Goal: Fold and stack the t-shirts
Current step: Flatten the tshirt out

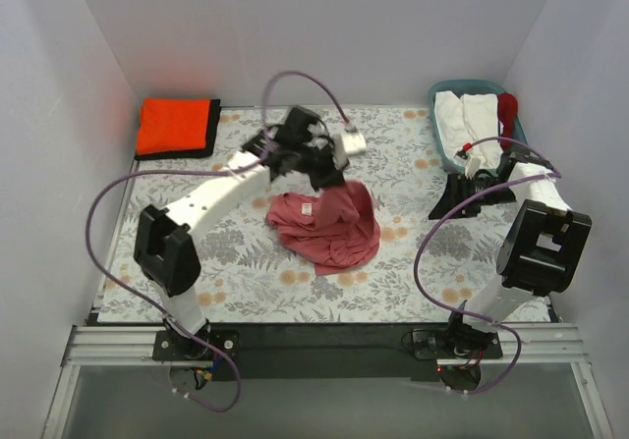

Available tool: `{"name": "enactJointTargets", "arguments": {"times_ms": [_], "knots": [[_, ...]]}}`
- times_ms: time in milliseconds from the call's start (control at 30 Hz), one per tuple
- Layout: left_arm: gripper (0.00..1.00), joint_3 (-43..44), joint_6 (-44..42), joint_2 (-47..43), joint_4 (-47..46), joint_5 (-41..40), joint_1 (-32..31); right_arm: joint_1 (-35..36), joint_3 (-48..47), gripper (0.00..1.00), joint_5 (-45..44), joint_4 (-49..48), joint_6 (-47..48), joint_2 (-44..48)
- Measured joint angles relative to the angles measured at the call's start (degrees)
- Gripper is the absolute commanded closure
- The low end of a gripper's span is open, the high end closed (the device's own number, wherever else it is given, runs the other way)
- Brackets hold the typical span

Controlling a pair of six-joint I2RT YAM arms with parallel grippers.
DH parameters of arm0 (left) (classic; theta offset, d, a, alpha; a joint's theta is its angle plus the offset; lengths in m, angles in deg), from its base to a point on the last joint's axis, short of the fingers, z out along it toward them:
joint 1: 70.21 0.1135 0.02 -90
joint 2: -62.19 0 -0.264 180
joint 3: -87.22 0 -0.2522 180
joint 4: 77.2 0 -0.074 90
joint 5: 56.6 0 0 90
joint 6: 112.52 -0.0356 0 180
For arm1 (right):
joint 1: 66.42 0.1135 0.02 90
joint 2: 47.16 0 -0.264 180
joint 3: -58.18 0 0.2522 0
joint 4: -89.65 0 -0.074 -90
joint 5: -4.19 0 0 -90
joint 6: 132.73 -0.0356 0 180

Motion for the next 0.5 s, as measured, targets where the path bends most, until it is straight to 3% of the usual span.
{"name": "enactJointTargets", "arguments": {"times_ms": [100,267,367,500], "knots": [[1.00,6.67,4.48,-3.80,-1.46,1.88,13.46,0.74,-0.11,0.31,0.81,0.02,-0.15,0.00],[1.00,5.14,10.34,-8.72,-2.80,2.80,38.12,4.79,-2.14,0.31,1.27,-0.68,-1.68,-0.44],[1.00,0.44,12.46,-8.50,-2.62,2.75,47.17,8.90,-2.38,0.33,0.94,-2.38,-3.28,-0.46],[1.00,-7.72,13.64,-7.50,-1.05,2.47,53.42,16.68,-2.32,0.36,-2.29,-6.01,-6.05,-0.50]]}}
